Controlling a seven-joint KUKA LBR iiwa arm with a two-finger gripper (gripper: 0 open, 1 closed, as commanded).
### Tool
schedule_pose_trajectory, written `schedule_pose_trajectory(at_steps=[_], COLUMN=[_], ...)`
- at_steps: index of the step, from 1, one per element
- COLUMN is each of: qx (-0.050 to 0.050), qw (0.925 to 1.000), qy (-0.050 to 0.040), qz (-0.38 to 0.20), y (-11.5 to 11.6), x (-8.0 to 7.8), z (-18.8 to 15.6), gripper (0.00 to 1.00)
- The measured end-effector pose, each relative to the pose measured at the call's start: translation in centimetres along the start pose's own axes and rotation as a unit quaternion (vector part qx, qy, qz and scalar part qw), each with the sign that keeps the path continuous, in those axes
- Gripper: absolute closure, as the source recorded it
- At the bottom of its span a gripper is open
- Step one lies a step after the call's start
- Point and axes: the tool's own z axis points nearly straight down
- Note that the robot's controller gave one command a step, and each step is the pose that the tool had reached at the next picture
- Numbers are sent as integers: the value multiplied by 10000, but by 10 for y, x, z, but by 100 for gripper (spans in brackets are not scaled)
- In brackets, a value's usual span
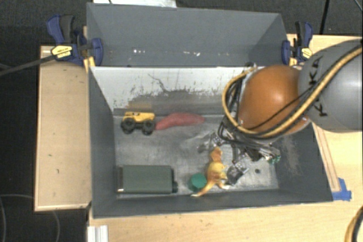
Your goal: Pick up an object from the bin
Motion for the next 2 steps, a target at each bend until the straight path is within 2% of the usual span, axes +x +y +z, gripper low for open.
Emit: schedule_pose_trajectory(at_steps=[1,2], qx=[-16,-16], qw=[9965,9965], qy=[71,71], qz=[-832,-829], y=[3,3], x=[15,15], z=[50,50], gripper=[100,100])
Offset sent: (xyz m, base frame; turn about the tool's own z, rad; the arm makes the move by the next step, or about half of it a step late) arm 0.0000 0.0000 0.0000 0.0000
